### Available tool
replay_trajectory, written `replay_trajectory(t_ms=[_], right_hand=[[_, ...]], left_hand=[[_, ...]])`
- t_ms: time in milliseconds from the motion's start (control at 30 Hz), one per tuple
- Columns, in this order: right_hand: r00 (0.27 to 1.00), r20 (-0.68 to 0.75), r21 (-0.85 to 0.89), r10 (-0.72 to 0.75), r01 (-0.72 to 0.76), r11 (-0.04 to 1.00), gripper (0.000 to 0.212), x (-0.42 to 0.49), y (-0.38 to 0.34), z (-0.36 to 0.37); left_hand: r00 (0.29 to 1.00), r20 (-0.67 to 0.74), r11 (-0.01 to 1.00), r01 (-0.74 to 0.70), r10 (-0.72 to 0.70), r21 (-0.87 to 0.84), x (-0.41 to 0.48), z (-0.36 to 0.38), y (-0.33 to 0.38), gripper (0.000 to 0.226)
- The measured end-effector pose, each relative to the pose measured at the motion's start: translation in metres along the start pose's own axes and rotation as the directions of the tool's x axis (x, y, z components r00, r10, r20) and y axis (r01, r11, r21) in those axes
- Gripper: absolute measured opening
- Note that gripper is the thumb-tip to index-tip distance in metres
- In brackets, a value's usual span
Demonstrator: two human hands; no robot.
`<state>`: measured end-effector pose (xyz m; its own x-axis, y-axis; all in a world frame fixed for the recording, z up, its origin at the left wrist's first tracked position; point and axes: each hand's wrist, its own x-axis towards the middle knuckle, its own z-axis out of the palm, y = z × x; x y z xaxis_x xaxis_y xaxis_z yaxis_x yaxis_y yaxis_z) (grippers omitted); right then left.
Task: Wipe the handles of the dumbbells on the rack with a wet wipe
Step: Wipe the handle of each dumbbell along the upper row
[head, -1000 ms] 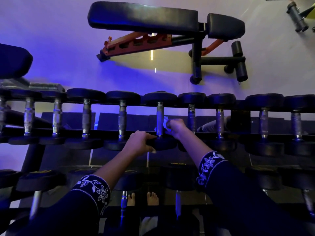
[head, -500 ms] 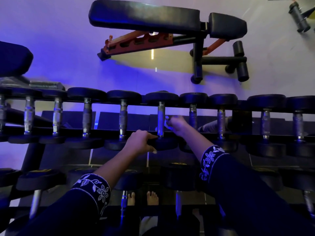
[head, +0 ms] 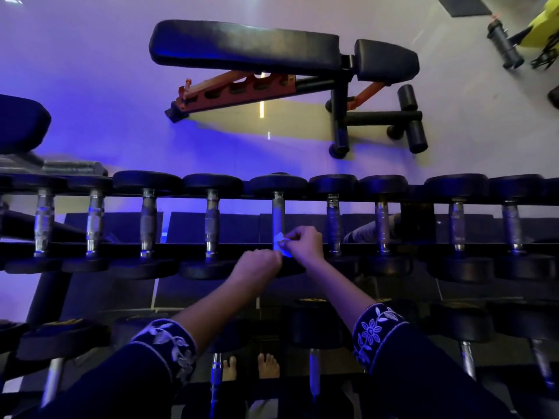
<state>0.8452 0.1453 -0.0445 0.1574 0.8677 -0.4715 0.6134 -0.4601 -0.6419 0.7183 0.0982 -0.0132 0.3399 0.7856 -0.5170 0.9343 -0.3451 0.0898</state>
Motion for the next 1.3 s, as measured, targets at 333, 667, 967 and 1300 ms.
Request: replay_trajectory(t_ms=[333, 667, 967, 1300], right_hand=[[0.926, 0.363, -0.211, 0.105, -0.028, 0.977, 0.012, 0.015, -0.017, -0.012], [0.969, 0.207, -0.242, 0.136, -0.084, 0.967, 0.015, 0.012, 0.000, 0.014], [0.981, 0.080, -0.268, 0.177, -0.150, 0.952, 0.019, 0.009, -0.003, 0.014], [0.992, -0.123, -0.067, 0.006, -0.015, 0.998, 0.014, 0.023, -0.070, 0.012]], left_hand=[[0.998, -0.009, 0.997, -0.058, 0.058, -0.056, 0.005, 0.007, -0.009, 0.033], [0.996, -0.017, 0.994, -0.091, 0.092, 0.052, 0.004, 0.012, -0.032, 0.040], [0.968, -0.166, 0.942, -0.228, 0.191, -0.245, 0.008, 0.029, -0.054, 0.061], [0.969, -0.206, 0.923, -0.200, 0.137, -0.328, -0.002, 0.029, -0.054, 0.061]])
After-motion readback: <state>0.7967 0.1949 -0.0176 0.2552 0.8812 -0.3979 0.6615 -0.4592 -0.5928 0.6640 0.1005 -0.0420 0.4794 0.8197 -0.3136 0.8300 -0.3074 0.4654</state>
